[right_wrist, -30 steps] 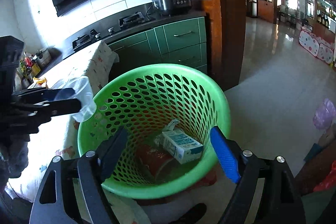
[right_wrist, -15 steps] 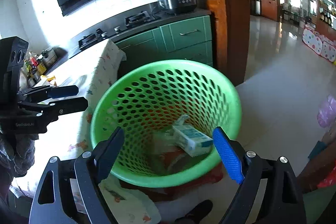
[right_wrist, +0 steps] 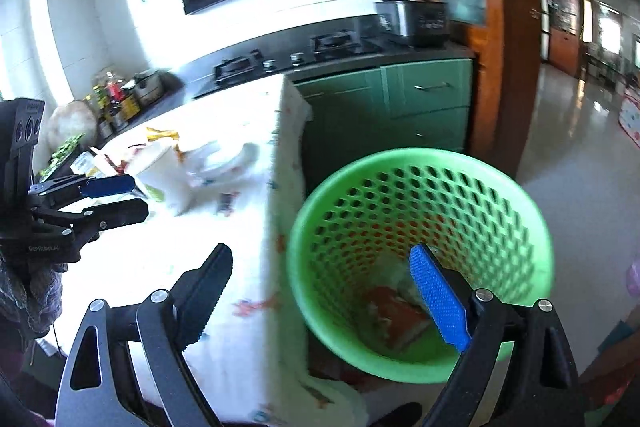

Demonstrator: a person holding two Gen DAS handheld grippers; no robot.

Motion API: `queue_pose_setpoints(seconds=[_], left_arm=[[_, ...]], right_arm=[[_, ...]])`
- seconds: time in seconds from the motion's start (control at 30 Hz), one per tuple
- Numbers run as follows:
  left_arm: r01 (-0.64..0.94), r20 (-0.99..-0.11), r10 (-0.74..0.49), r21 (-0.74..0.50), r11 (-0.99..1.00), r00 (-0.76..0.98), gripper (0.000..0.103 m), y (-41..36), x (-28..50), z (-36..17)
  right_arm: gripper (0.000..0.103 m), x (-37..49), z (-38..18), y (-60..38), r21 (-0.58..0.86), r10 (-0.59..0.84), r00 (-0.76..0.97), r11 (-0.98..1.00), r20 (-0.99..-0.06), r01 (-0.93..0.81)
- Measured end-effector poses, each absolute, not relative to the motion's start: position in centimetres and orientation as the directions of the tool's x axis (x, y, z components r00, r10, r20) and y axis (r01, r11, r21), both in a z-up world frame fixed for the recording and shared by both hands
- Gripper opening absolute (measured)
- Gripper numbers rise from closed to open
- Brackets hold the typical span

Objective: Collect trash
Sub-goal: 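Return the right tool from the basket toward the table, then grasp the yellow-green labelled drink bottle with the left gripper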

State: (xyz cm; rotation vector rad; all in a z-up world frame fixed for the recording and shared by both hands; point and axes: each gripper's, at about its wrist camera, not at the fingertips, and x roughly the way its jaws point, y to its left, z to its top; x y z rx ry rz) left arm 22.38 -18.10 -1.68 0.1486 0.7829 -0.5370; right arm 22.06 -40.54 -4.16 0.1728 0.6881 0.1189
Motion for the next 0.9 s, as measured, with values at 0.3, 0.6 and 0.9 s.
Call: queue_pose_setpoints(seconds=[0.3,0.6,0.9], left_arm=[[0.302,-0.698,-0.295,-0.117,0.946,0.652,0.071,-8.9,22.2,-2.1],[0.090,-0.711,-0.240,-0.243,0.966,0.661,0.079,-2.7,24.3,-4.1],[-0.054,-0.670,-0.267,-0.417,0.907,0.693,0.086,0.1,26.7,-5.6]], right_arm=[[0.088,24.6,-3.5,-34.5,0.190,0.262,0.747,0.965,-0.611,-0.183],[0.088,26.9,-3.6,-30.3,0.193,0.331,0.716,0.943,-0.615,-0.271],[0.088,27.8,-4.0,-29.1,0.205,0.364,0.697,0.930,-0.618,-0.305]])
